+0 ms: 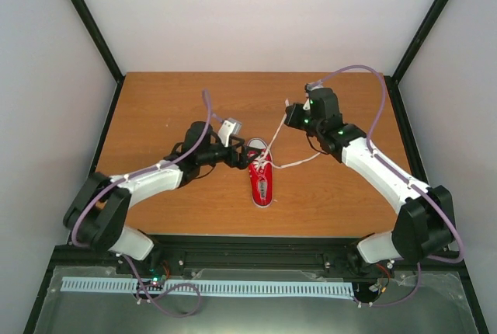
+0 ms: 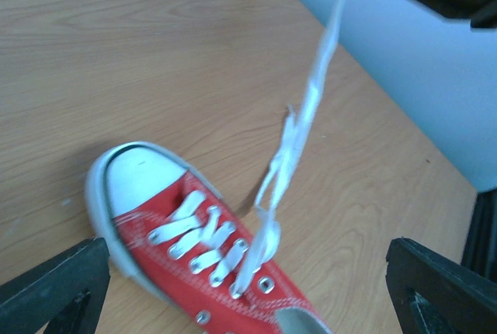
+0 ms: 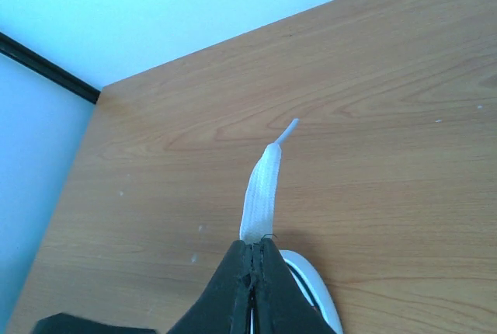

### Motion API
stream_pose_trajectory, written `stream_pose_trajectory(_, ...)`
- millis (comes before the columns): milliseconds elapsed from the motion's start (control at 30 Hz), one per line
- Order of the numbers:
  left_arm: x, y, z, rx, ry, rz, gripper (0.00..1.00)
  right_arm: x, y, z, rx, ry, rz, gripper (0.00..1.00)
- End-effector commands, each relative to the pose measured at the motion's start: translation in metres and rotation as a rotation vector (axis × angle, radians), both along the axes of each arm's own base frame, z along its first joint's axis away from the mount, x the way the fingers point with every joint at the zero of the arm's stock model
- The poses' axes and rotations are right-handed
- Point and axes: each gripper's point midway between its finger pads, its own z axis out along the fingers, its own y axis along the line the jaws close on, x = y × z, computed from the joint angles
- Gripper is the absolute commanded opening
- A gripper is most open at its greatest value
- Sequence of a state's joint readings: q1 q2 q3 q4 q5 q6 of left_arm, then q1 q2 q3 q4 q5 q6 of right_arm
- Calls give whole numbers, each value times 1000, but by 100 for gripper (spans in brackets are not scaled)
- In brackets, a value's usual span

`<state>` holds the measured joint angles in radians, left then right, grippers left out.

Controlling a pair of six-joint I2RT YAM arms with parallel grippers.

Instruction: Tie the shoes

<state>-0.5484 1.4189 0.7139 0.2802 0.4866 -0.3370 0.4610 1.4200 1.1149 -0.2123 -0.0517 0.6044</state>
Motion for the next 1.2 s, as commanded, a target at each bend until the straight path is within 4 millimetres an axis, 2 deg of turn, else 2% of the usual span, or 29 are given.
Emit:
stream_pose_trajectory(0, 7, -48, 36, -109, -157, -150, 98, -7, 12, 4, 62, 2, 47, 3)
stream_pose_trajectory(100, 11, -67, 27, -108, -129, -184, 95, -10, 16, 4, 78, 8, 72, 3)
stream_pose_trajectory(300, 26, -83, 20, -131, -83, -185, 85, -15, 20, 0, 96, 21, 99, 3)
stream_pose_trajectory(467, 27, -98, 6, -109, -51, -227, 77, -18, 24, 9, 126, 13, 121, 3)
stream_pose_trajectory(667, 29, -104, -4, -118, -12, -239, 66, -22, 28, 22, 165, 1, 142, 3)
stream_pose_trajectory(800, 24, -110, -2, -149, 7, -280, 51, -22, 31, 26, 186, 3, 149, 3)
stream_pose_trajectory(967, 21, -114, -7, -162, 33, -305, 40, -22, 33, 33, 212, -4, 155, 3)
stream_pose_trajectory(1167, 16, -108, -6, -162, 45, -286, 11, -15, 29, 23, 176, 11, 118, 3)
